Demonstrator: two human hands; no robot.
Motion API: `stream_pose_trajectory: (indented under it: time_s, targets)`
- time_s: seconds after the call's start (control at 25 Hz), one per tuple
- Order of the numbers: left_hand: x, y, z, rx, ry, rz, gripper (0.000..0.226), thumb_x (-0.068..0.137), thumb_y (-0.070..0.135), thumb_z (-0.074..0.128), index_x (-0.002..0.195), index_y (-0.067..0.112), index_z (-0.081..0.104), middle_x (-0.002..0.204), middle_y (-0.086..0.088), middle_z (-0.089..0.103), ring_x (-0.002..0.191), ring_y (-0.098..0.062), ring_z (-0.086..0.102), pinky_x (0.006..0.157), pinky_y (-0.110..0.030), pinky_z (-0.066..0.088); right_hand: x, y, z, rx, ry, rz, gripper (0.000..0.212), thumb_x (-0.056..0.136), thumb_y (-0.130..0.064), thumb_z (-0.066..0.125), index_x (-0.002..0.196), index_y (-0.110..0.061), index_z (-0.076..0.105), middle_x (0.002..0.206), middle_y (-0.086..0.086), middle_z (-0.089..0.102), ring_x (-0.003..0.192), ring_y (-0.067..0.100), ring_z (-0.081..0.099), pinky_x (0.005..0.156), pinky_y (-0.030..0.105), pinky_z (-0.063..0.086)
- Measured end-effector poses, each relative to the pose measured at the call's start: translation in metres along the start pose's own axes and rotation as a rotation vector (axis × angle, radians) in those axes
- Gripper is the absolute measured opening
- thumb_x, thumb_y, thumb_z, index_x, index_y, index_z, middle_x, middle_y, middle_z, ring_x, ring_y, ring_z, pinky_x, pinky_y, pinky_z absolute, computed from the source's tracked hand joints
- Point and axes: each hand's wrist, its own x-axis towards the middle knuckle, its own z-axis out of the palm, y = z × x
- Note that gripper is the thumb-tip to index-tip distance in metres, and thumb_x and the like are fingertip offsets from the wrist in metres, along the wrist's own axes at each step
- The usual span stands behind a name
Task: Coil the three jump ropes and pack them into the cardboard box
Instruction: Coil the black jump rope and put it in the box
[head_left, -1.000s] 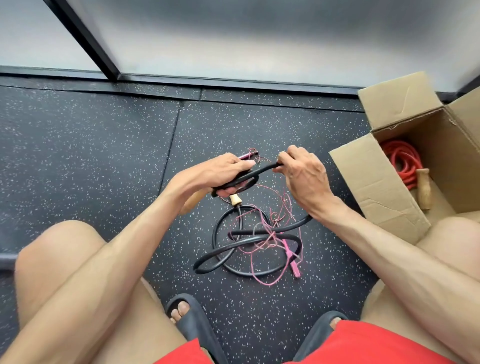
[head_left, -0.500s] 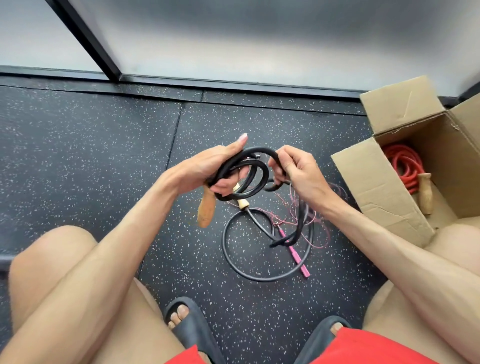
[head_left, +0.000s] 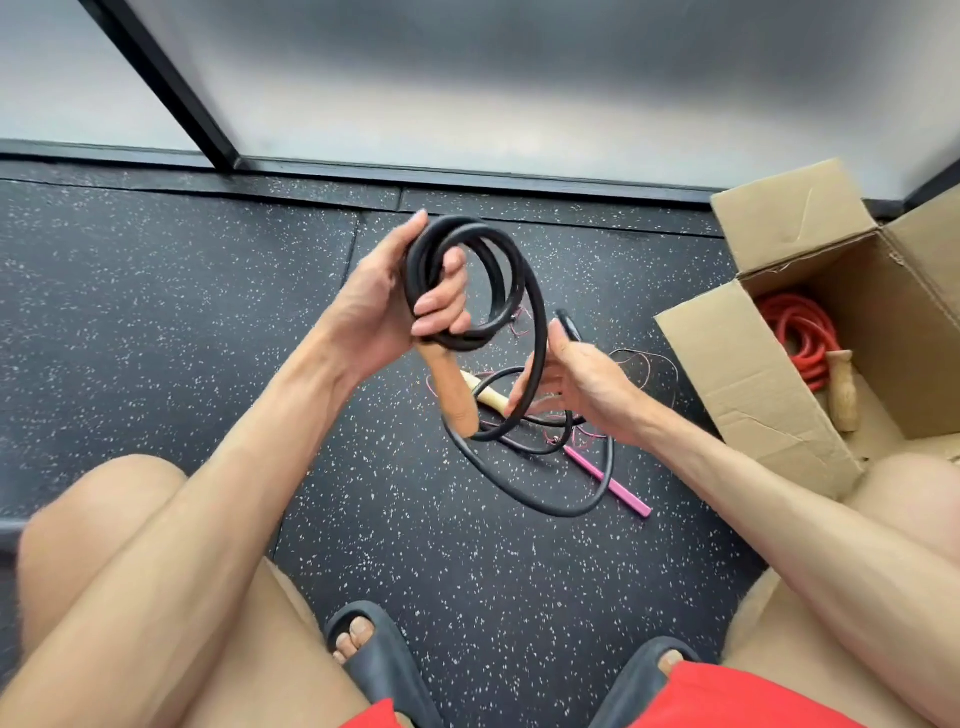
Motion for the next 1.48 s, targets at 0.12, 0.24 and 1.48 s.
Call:
stream_pose_trajectory:
  time_s: [0.12,0.24,1.48]
  targets:
    - [0.005,0.001,-0.002,-0.013,0.063,0.122,0.049,0.107,0.047,0.021,0.094,0.01,0.051,0.065,-0.003,0.045,0.052,-0.017,0.039,0.073,-0.037,0.037,0.001,0.011,0.007,0.073,-0.09,0.091,0.06,0.096,-0.059,0.033,0.094,-0.006,0.06,0.089,0.022,0.069,0.088,0.032,0.069,0.084,0.044,0.056]
    - [0.011,-0.003,-0.001,0.0,0.169,0.186,0.046,0.107,0.045,0.023,0.097,0.01,0.051,0.076,-0.007,0.052,0.062,-0.021,0.045,0.073,-0.034,0.04,0.005,0.015,0.004,0.108,-0.074,0.12,0.05,0.099,-0.053,0.039,0.102,-0.005,0.054,0.068,0.014,0.058,0.069,0.028,0.061,0.08,0.05,0.055]
    - [0.003,-0.041,-0.061,1.722,0.402,-0.318,0.041,0.098,0.051,0.051,0.079,0.015,0.042,0.086,-0.015,0.065,0.08,-0.034,0.056,0.067,-0.037,0.035,-0.019,-0.001,-0.032,-1.229,0.227,-0.46,0.024,0.093,-0.038,0.064,0.097,-0.02,0.048,0.078,-0.009,0.058,0.065,0.013,0.054,0.063,0.027,0.039]
